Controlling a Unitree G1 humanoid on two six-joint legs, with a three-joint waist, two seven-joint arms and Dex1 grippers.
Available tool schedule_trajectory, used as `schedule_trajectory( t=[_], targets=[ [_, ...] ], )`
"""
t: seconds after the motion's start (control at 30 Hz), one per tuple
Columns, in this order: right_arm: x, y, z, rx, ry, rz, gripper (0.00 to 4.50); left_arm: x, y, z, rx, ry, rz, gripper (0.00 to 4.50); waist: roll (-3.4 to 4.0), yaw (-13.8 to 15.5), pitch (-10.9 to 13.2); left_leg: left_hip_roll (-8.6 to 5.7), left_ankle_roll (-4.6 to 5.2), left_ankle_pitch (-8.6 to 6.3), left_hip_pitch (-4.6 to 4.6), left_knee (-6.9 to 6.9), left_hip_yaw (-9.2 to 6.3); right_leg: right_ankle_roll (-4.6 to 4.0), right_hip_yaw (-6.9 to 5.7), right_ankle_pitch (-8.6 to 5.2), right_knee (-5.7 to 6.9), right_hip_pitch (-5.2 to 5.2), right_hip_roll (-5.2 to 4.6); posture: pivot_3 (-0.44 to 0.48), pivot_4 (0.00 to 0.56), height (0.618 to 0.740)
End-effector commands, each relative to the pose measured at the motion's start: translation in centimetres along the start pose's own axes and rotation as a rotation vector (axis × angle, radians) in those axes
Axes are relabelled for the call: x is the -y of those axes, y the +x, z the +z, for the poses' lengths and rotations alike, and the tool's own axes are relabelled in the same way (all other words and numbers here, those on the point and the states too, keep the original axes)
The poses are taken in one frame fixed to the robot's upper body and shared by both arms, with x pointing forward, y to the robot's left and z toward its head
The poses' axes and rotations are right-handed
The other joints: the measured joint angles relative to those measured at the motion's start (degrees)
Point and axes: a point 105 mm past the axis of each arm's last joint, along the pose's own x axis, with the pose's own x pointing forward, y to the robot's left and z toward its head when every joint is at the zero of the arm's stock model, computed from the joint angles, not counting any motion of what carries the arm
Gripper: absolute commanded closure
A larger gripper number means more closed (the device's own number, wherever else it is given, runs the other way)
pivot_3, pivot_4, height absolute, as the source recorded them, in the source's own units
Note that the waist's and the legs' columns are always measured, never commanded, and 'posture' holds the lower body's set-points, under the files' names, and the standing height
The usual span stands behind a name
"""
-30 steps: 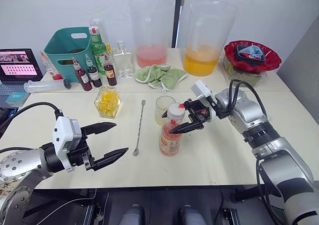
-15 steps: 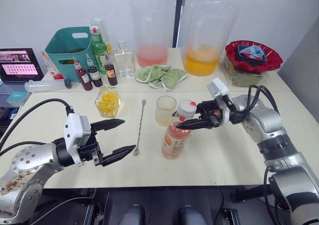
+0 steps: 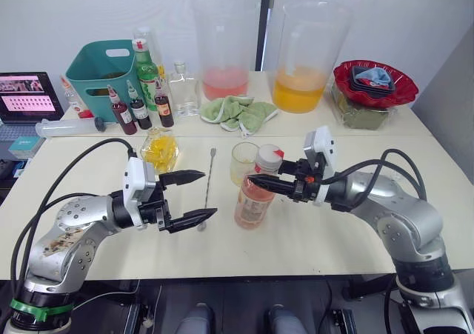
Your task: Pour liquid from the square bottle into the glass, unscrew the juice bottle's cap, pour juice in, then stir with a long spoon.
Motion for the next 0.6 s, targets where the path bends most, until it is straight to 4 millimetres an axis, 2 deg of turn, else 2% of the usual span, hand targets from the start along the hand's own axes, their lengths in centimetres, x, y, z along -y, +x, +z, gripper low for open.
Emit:
schedule_trajectory(
  t=[0.03, 0.23, 0.3, 0.5, 0.6],
  targets=[
    [-0.6, 0.0, 1.5, 0.062, -0.045, -0.048, 3.12, 0.1, 0.2, 0.7, 0.022, 0.044, -0.019, 0.00, 0.00, 0.0, 0.0, 0.00, 0.00, 0.00, 0.00, 0.00, 0.00, 0.00, 0.00, 0.00, 0.00, 0.00, 0.00, 0.000, 0.150, 0.740],
    [-1.0, 0.2, 0.7, 0.044, 0.005, -0.039, 3.12, -0.1, 0.3, 0.7, 0.026, 0.066, -0.008, 0.00, 0.00, -0.1, 0.0, -0.01, 0.00, 0.01, 0.00, 0.01, 0.00, 0.00, -0.01, 0.00, -0.02, 0.03, 0.00, 0.000, 0.150, 0.740],
    [-0.7, 0.3, 0.9, 0.051, 0.013, -0.034, 2.10, -0.1, 0.1, 0.8, 0.023, 0.071, -0.002, 0.00, 0.00, -0.1, 0.0, 0.00, 0.00, 0.01, -0.01, 0.01, 0.01, 0.00, -0.01, 0.00, -0.02, 0.03, 0.01, 0.000, 0.150, 0.740],
    [-0.6, -0.2, 1.6, 0.041, -0.018, 0.075, 0.10, 0.0, -0.4, 0.9, 0.011, 0.085, 0.028, 0.00, 0.00, -0.1, 0.0, 0.01, 0.00, 0.01, 0.01, 0.01, 0.01, 0.00, -0.01, 0.00, -0.01, 0.04, 0.02, 0.000, 0.150, 0.740],
    [-0.4, -0.9, 1.7, 0.027, -0.047, 0.150, 0.04, 0.1, -0.7, 1.0, 0.004, 0.093, 0.045, 0.00, 0.00, 0.1, 0.0, 0.00, 0.01, 0.01, 0.01, 0.02, 0.03, 0.00, -0.05, 0.00, -0.03, 0.08, 0.01, 0.000, 0.150, 0.740]
  ],
)
